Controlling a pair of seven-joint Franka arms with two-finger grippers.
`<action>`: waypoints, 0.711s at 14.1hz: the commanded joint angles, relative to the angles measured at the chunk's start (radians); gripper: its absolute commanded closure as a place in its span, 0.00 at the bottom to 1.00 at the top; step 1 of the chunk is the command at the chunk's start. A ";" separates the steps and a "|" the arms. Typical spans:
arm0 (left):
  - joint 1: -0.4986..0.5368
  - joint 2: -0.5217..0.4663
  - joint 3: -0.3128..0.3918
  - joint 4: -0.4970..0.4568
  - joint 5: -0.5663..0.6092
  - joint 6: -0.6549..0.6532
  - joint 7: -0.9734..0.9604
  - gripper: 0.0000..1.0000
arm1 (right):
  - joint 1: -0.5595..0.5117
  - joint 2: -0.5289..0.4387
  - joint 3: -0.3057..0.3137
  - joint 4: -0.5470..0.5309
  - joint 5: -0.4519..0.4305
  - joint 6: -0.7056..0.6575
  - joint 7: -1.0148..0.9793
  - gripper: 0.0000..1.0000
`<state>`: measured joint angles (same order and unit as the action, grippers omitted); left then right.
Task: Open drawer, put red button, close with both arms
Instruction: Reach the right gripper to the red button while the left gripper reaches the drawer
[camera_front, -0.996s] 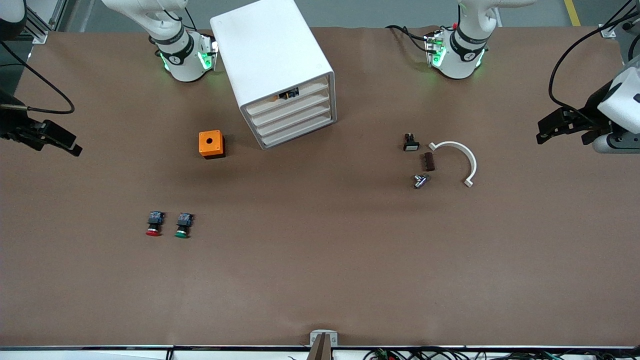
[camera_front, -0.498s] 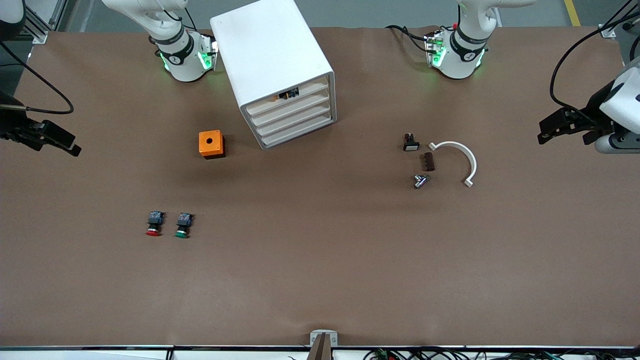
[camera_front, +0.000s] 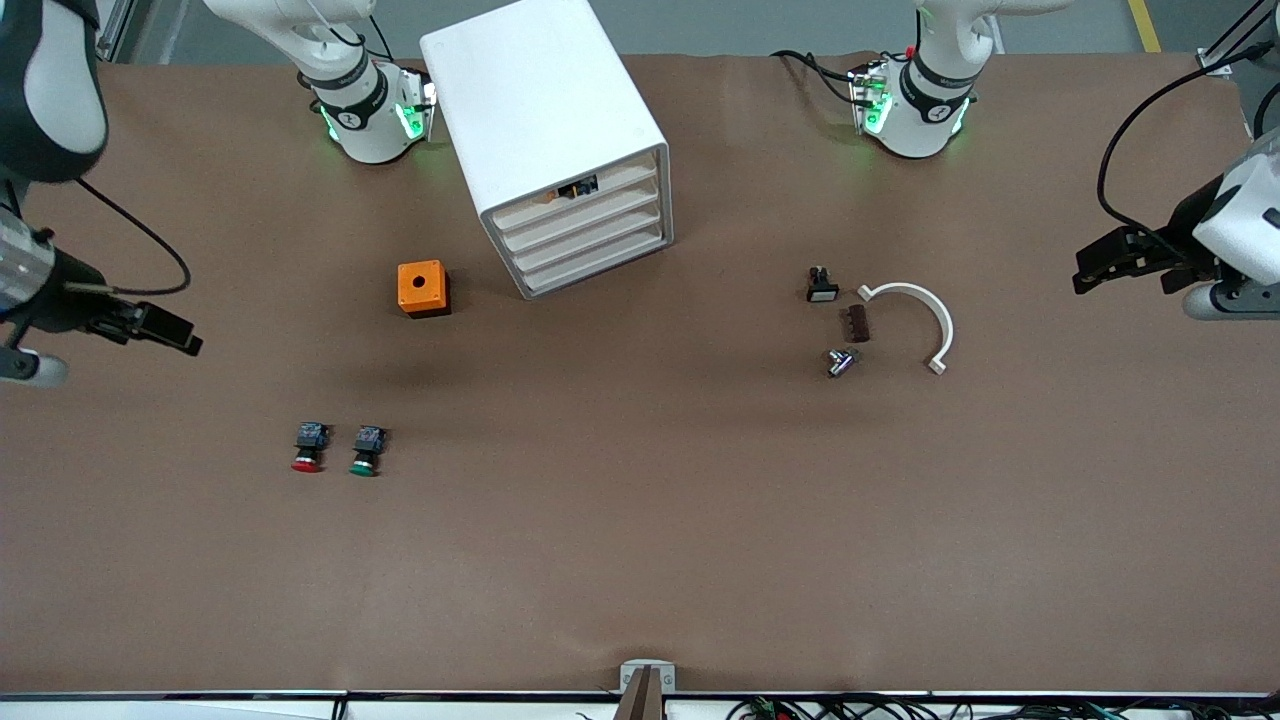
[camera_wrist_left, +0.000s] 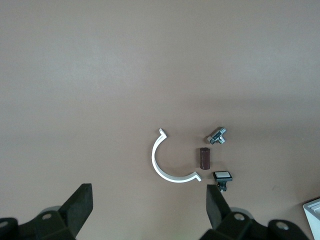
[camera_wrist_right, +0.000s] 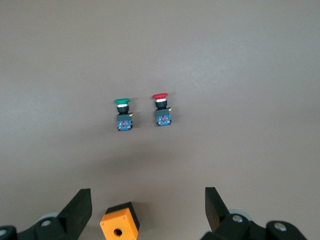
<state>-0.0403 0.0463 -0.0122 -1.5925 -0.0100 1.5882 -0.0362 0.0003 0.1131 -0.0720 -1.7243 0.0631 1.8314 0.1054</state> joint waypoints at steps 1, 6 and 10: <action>-0.001 0.033 -0.008 0.003 0.015 -0.007 -0.010 0.00 | 0.000 0.063 0.005 0.005 0.000 0.044 -0.012 0.00; -0.038 0.102 -0.025 0.005 0.010 -0.010 -0.022 0.00 | -0.003 0.175 0.006 0.005 0.000 0.120 -0.027 0.00; -0.139 0.178 -0.029 0.009 0.010 -0.057 -0.262 0.00 | -0.005 0.249 0.006 0.003 0.001 0.179 -0.029 0.00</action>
<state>-0.1356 0.1866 -0.0351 -1.5992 -0.0100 1.5589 -0.1819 0.0011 0.3324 -0.0703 -1.7267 0.0631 1.9878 0.0880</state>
